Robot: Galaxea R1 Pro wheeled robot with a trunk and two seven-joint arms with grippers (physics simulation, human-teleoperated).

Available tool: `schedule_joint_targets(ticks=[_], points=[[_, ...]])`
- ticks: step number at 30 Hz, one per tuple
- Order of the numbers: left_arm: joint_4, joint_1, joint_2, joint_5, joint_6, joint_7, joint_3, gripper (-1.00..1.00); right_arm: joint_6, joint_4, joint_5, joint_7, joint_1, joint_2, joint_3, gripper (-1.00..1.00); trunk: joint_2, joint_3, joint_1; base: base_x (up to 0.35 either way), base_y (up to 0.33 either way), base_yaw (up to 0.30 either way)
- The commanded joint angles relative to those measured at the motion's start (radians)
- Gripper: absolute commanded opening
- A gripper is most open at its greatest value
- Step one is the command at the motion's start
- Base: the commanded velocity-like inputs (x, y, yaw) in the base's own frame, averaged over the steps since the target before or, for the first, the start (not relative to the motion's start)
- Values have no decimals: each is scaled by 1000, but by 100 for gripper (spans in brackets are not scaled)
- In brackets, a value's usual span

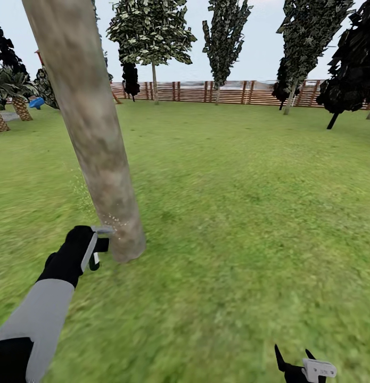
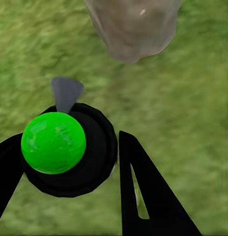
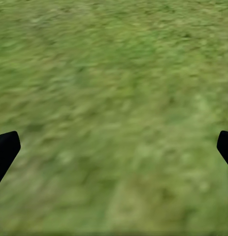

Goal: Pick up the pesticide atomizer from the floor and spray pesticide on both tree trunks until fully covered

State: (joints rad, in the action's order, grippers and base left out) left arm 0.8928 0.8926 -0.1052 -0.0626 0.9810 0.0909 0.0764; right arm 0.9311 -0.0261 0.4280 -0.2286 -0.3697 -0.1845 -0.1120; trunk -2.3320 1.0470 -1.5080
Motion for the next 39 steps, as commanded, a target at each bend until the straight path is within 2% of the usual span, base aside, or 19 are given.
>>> schedule_joint_targets(ticks=[1,3,5,6,8,11,12,14,18,19,20,23,25,28,29,31,35,37,39], points=[[1,1,-5,2,2,0,2,-100,0,0,0,0,0,0,0,100,0,0,0,0,0,0],[1,1,-17,1,3,0,5,-100,0,0,0,0,0,0,0,100,0,0,0,0,0,0],[1,2,-67,4,5,-4,6,-100,0,0,0,0,0,-1,0,100,0,0,0,0,0,0],[0,2,-84,5,5,-5,7,-100,0,0,0,0,0,0,0,100,0,0,0,0,0,0],[1,-1,-97,7,5,-6,6,-100,0,0,0,0,0,0,0,100,0,0,0,0,0,0],[5,-9,-66,11,5,-6,0,-100,0,0,0,0,0,0,0,100,0,0,0,0,0,0],[6,-7,-38,9,5,-6,-2,-100,0,0,0,0,0,0,0,100,0,0,0,0,0,0],[6,-2,-15,10,6,-5,-3,-100,0,0,0,0,0,-1,0,100,0,0,0,0,0,0],[5,3,-31,6,7,-6,3,-100,0,0,0,0,0,-1,0,100,0,0,0,0,0,0],[5,8,-57,6,7,-6,5,-100,0,0,0,0,0,-1,0,100,0,0,0,0,0,0],[5,11,-73,7,7,-6,6,-100,0,0,0,0,0,-1,0,100,0,0,0,0,0,0],[6,18,-78,9,7,-6,5,-100,0,0,0,0,0,0,0,100,0,0,0,0,0,0],[15,33,-56,11,8,-6,1,-100,0,0,0,0,0,-1,0,100,0,0,0,0,0,0],[37,51,-9,10,19,-5,-3,-100,0,0,0,0,0,-1,0,100,0,0,0,0,0,0],[59,60,14,9,22,-5,-3,-100,0,0,0,0,0,-1,0,100,0,0,0,0,0,0],[72,64,29,6,24,-5,-3,-100,0,0,0,0,0,-1,0,100,0,0,0,0,0,0],[77,63,14,0,25,-4,0,-100,0,0,0,0,0,-1,0,100,0,0,0,0,0,0],[77,64,-37,1,26,-3,3,-100,0,0,0,0,0,0,0,100,0,0,0,0,0,0],[79,67,-41,4,28,-3,1,-100,0,0,0,0,0,0,0,100,0,0,0,0,0,0]])
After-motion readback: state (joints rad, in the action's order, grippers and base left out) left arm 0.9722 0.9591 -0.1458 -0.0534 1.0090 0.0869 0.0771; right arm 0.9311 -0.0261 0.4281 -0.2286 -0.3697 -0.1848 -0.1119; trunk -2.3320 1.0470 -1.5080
